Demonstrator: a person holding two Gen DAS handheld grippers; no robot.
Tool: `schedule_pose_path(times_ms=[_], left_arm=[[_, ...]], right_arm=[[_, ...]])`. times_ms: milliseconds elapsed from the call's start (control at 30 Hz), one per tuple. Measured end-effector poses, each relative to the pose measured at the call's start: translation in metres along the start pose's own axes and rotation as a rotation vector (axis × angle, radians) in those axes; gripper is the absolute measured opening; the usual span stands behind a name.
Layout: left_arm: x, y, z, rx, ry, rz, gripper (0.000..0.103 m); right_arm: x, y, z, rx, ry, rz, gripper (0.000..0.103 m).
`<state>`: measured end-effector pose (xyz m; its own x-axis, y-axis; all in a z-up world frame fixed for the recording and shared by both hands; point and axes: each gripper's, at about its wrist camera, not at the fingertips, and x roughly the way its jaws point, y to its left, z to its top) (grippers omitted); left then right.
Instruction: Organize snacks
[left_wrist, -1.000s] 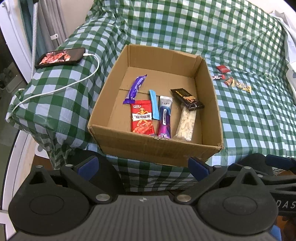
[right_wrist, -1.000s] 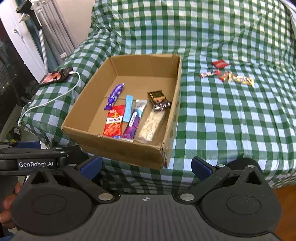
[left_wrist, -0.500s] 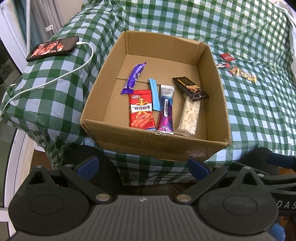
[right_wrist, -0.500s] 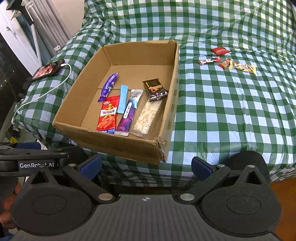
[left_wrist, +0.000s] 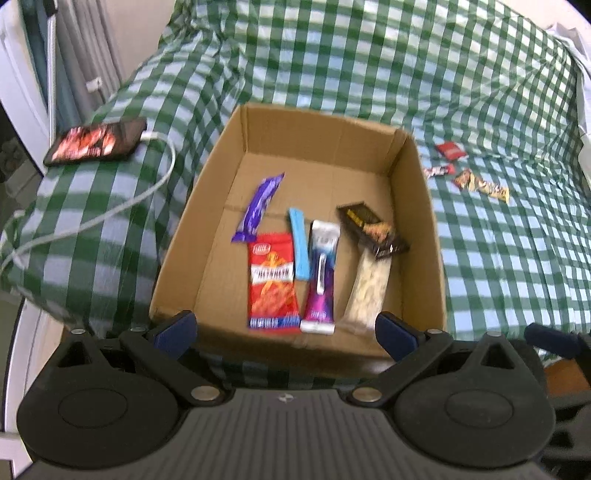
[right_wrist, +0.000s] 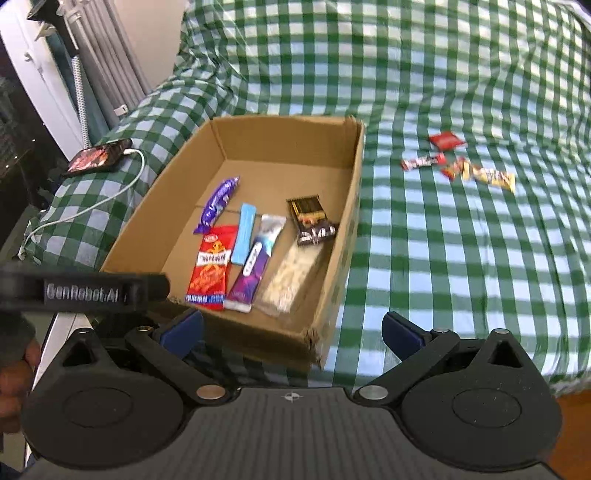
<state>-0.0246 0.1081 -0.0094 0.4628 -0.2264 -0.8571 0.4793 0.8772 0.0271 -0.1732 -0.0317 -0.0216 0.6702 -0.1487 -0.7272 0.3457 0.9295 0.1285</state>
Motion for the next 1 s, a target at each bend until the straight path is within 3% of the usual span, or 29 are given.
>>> schedule_pose_path(times_ms=[267,567,733,1000], left_arm=[[-0.001,-0.024,0.019,0.061,-0.030,0.019,0.103],[0.012,-0.061,0.037,0.119,-0.028,0.018,0.103],[0.024,-0.097,0.050,0.165,-0.011,-0.027,0.103],[0.062,-0.184,0.115,0.259,-0.058,-0.080,0.103]], right_arm=[[-0.002,-0.018,0.012,0.038,-0.036,0.004,0.102],[-0.003,-0.068,0.018,0.132,-0.063,-0.043,0.102],[0.001,-0.102,0.018,0.183,-0.076,-0.083,0.102],[0.012,-0.185,0.036,0.247,-0.151,-0.214,0.102]])
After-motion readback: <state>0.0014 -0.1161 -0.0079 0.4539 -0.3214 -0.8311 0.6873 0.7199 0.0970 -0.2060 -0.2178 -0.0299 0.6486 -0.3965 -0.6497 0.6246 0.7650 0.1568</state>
